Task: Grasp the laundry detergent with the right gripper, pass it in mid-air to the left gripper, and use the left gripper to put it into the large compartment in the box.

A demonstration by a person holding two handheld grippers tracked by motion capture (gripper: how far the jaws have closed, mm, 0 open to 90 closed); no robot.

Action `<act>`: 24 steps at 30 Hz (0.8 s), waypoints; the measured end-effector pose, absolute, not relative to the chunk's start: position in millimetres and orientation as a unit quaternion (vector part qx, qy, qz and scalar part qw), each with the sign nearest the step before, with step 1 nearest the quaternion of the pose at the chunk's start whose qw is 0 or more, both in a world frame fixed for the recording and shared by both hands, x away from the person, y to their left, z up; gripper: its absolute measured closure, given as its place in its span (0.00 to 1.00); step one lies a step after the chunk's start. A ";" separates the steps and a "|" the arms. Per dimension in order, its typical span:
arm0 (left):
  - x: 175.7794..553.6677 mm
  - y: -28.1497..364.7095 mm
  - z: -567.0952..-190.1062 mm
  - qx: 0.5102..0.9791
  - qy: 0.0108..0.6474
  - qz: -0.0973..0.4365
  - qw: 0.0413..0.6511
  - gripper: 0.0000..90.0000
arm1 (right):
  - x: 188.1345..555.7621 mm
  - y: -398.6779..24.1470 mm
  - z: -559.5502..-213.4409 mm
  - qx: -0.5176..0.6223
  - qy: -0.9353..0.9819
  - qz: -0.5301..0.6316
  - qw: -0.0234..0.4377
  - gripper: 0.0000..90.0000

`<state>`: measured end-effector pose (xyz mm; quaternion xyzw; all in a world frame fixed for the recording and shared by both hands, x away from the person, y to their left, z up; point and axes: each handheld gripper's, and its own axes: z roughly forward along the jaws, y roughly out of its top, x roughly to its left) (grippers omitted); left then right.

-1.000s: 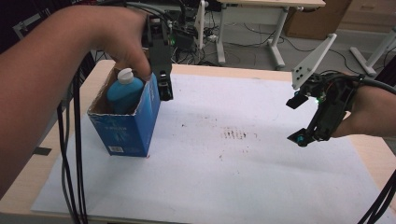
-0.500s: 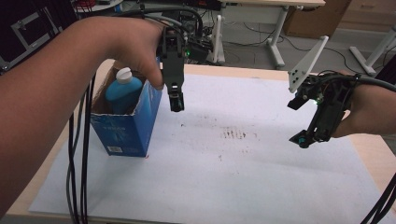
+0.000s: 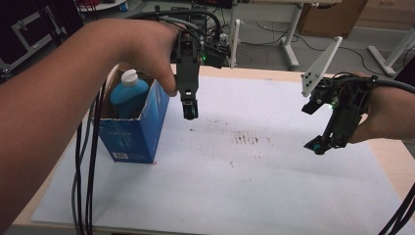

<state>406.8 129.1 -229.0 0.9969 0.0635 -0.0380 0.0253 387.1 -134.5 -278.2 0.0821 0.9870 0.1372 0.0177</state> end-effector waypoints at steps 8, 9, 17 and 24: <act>406.2 129.4 -228.0 0.997 0.064 -0.035 0.023 0.02 | 386.7 -132.4 -278.1 0.080 0.988 0.132 0.017 0.01; 406.1 129.3 -228.0 0.997 0.064 -0.034 0.023 0.02 | 386.6 -132.3 -278.2 0.080 0.988 0.132 0.017 0.01; 407.1 128.2 -228.9 0.997 0.063 -0.035 0.024 0.02 | 387.3 -131.6 -278.1 0.082 0.988 0.131 0.016 0.01; 408.7 127.2 -229.7 0.997 0.062 -0.036 0.024 0.02 | 388.3 -131.4 -278.5 0.080 0.988 0.129 0.015 0.01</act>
